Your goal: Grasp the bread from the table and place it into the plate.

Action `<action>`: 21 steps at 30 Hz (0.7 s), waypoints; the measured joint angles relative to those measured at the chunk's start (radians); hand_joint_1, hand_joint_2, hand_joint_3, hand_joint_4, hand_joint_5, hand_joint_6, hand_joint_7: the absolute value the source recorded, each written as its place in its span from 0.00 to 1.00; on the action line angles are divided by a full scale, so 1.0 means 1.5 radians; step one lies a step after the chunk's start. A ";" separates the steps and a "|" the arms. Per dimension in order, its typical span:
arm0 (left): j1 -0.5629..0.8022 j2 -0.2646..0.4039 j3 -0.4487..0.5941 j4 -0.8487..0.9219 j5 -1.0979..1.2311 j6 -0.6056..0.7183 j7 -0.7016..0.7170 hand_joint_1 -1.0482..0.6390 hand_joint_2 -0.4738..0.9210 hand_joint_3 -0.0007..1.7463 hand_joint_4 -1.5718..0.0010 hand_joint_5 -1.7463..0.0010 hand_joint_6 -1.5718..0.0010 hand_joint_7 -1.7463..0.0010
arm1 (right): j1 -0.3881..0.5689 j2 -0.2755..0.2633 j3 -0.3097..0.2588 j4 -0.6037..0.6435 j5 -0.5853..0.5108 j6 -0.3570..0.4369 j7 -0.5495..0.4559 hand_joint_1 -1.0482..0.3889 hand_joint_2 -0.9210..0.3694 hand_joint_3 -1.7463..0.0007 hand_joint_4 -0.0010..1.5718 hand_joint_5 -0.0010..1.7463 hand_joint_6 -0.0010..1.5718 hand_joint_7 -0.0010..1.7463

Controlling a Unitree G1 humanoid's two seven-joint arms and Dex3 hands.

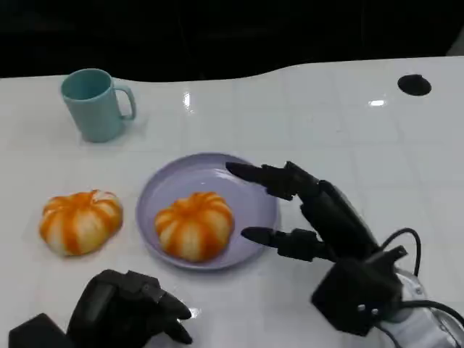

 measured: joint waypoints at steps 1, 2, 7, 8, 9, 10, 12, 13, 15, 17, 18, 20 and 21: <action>0.000 0.000 0.000 0.000 0.000 0.000 0.000 0.00 0.99 0.00 0.06 0.66 0.00 0.86 | 0.012 0.000 -0.005 -0.017 0.024 0.006 0.015 0.58 0.23 0.63 0.30 0.61 0.48 0.18; -0.001 0.000 0.000 0.000 0.001 0.000 0.001 0.00 0.99 0.00 0.06 0.66 0.00 0.86 | 0.026 0.000 -0.012 -0.035 0.048 0.014 0.033 0.59 0.29 0.53 0.34 0.65 0.44 0.35; -0.002 0.000 0.000 0.000 0.001 -0.001 0.005 0.00 0.99 0.00 0.06 0.66 0.00 0.86 | 0.077 -0.004 -0.053 -0.108 0.158 0.050 0.111 0.62 0.33 0.43 0.41 0.81 0.37 0.70; -0.002 0.000 0.000 0.000 0.001 -0.001 0.005 0.00 0.99 0.00 0.06 0.66 0.00 0.86 | 0.085 -0.007 -0.058 -0.119 0.173 0.058 0.126 0.61 0.31 0.45 0.41 0.83 0.37 0.73; -0.002 0.000 0.000 0.000 0.001 -0.001 0.005 0.00 0.99 0.00 0.06 0.66 0.00 0.86 | 0.097 -0.012 -0.065 -0.133 0.185 0.065 0.140 0.60 0.29 0.48 0.41 0.85 0.36 0.75; -0.003 -0.001 0.000 0.000 0.001 -0.001 0.006 0.00 0.98 0.00 0.06 0.66 0.00 0.86 | 0.108 -0.018 -0.073 -0.146 0.194 0.073 0.152 0.60 0.27 0.50 0.41 0.86 0.36 0.76; -0.003 0.000 0.000 0.000 0.001 -0.001 0.006 0.00 0.98 0.00 0.06 0.66 0.00 0.86 | 0.130 -0.032 -0.085 -0.168 0.210 0.084 0.174 0.59 0.25 0.52 0.42 0.85 0.36 0.78; -0.003 0.000 0.000 0.000 0.001 -0.001 0.006 0.00 0.98 0.00 0.06 0.66 0.00 0.86 | 0.141 -0.037 -0.091 -0.176 0.213 0.087 0.184 0.59 0.24 0.53 0.43 0.85 0.36 0.78; -0.004 0.000 0.000 0.001 0.001 -0.001 0.006 0.00 0.98 0.00 0.06 0.66 0.00 0.86 | 0.158 -0.043 -0.103 -0.185 0.216 0.090 0.196 0.60 0.21 0.55 0.43 0.83 0.38 0.76; -0.005 -0.001 0.000 0.002 0.001 -0.001 0.006 0.00 0.98 0.00 0.06 0.66 0.00 0.86 | 0.174 -0.053 -0.110 -0.196 0.219 0.093 0.207 0.61 0.19 0.56 0.44 0.83 0.40 0.75; -0.006 -0.001 0.000 0.002 0.001 -0.001 0.006 0.00 0.98 0.00 0.06 0.66 0.00 0.87 | 0.185 -0.057 -0.114 -0.204 0.221 0.095 0.214 0.62 0.17 0.57 0.45 0.84 0.42 0.74; -0.007 0.000 0.000 0.003 0.001 -0.001 0.006 0.00 0.98 0.00 0.06 0.66 0.00 0.87 | 0.200 -0.061 -0.123 -0.214 0.227 0.101 0.224 0.63 0.16 0.57 0.46 0.85 0.45 0.73; -0.008 -0.001 0.000 0.003 0.001 -0.001 0.006 0.00 0.98 0.00 0.06 0.66 0.00 0.87 | 0.208 -0.061 -0.127 -0.219 0.231 0.103 0.228 0.64 0.16 0.56 0.47 0.86 0.46 0.73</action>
